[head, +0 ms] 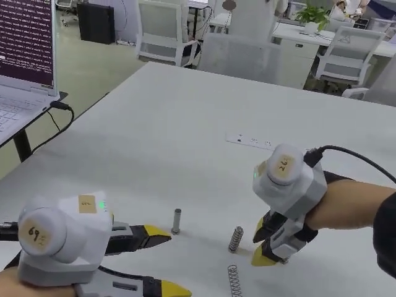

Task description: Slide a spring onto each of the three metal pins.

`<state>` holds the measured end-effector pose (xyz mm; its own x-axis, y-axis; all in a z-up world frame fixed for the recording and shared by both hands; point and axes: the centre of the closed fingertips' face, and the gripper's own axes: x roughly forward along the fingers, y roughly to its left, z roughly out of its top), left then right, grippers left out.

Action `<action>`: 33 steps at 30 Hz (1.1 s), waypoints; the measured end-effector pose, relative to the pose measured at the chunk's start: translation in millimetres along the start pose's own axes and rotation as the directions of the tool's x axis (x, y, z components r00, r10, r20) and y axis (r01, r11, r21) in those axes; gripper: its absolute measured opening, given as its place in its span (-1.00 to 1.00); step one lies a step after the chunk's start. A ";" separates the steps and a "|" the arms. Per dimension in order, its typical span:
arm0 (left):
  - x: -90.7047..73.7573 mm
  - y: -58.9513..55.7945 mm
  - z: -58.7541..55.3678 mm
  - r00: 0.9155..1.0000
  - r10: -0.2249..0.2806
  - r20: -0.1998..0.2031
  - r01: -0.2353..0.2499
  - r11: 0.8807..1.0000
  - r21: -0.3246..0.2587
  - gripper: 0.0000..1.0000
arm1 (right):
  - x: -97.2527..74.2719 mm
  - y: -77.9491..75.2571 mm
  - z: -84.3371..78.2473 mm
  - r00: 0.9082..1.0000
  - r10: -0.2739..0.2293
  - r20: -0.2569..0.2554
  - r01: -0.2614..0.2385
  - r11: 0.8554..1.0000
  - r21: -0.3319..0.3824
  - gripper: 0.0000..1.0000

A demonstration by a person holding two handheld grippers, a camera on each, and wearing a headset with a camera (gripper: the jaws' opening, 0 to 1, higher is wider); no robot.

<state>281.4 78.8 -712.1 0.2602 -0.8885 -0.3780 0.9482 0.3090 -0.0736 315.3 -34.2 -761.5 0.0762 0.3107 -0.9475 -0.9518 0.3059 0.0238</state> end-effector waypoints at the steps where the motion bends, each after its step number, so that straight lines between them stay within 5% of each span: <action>1: 0.0 -0.3 0.0 1.000 0.000 -0.001 0.000 1.000 0.001 -0.04 | -0.1 2.6 -1.3 1.000 0.003 0.002 -0.003 1.000 0.007 -0.53; 17: -1.0 -3.0 0.4 1.000 -0.007 0.000 0.007 1.000 0.008 -0.06 | 16.1 44.2 0.2 0.996 0.083 0.020 -0.084 0.995 0.061 -0.46; 28: -1.2 -2.3 0.7 1.000 -0.005 0.003 0.005 1.000 0.006 -0.07 | 29.1 49.6 4.2 0.996 0.083 0.022 -0.085 0.982 0.170 -0.34; 33: -1.3 -2.4 1.1 1.000 -0.005 0.003 0.005 1.000 0.007 -0.07 | 32.6 49.2 4.0 0.997 0.071 0.015 -0.072 0.983 0.166 -0.35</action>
<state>279.0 78.8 -710.5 0.2563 -0.8909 -0.3751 0.9507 0.3024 -0.0686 272.2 -5.4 -790.0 0.0131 0.3449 -0.9386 -0.8922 0.4278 0.1447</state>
